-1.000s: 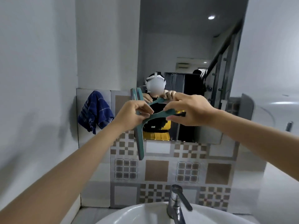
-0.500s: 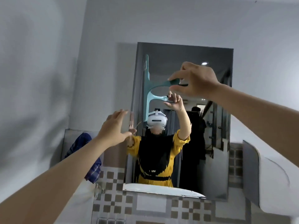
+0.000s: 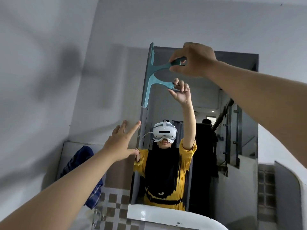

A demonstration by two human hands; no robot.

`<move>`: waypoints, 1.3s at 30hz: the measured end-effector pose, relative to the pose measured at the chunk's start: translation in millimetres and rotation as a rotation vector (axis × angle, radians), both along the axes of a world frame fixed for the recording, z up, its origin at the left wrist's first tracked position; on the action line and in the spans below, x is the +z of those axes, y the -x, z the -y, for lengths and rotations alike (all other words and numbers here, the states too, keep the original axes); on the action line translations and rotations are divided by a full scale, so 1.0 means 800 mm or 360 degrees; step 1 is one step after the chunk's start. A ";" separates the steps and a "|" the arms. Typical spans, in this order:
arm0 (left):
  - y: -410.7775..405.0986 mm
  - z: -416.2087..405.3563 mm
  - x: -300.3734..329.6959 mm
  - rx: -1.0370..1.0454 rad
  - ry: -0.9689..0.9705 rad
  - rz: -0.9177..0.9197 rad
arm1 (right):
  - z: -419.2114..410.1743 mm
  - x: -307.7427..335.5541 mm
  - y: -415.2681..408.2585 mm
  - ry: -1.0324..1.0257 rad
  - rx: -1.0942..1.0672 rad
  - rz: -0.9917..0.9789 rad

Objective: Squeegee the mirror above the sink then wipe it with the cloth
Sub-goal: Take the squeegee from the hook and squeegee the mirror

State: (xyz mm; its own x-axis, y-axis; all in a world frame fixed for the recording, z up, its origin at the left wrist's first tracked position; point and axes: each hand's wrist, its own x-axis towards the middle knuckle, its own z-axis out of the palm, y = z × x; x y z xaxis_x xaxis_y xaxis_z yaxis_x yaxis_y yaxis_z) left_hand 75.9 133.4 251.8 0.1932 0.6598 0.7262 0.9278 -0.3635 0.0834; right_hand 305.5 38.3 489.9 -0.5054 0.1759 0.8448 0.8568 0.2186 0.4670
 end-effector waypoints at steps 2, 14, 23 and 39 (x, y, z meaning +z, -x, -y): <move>0.000 -0.004 -0.004 0.0000 -0.0024 0.0024 | -0.003 0.003 0.001 0.0003 -0.0029 0.0017; 0.000 -0.013 -0.010 0.0041 -0.0043 0.0035 | 0.003 0.018 -0.037 0.0169 -0.0109 -0.0008; -0.005 -0.009 -0.010 0.0102 -0.0067 0.0033 | 0.017 0.004 -0.130 0.0195 -0.0138 -0.0207; -0.013 -0.011 -0.008 0.0250 -0.0001 0.0053 | 0.050 -0.032 -0.248 0.0160 -0.0167 -0.0419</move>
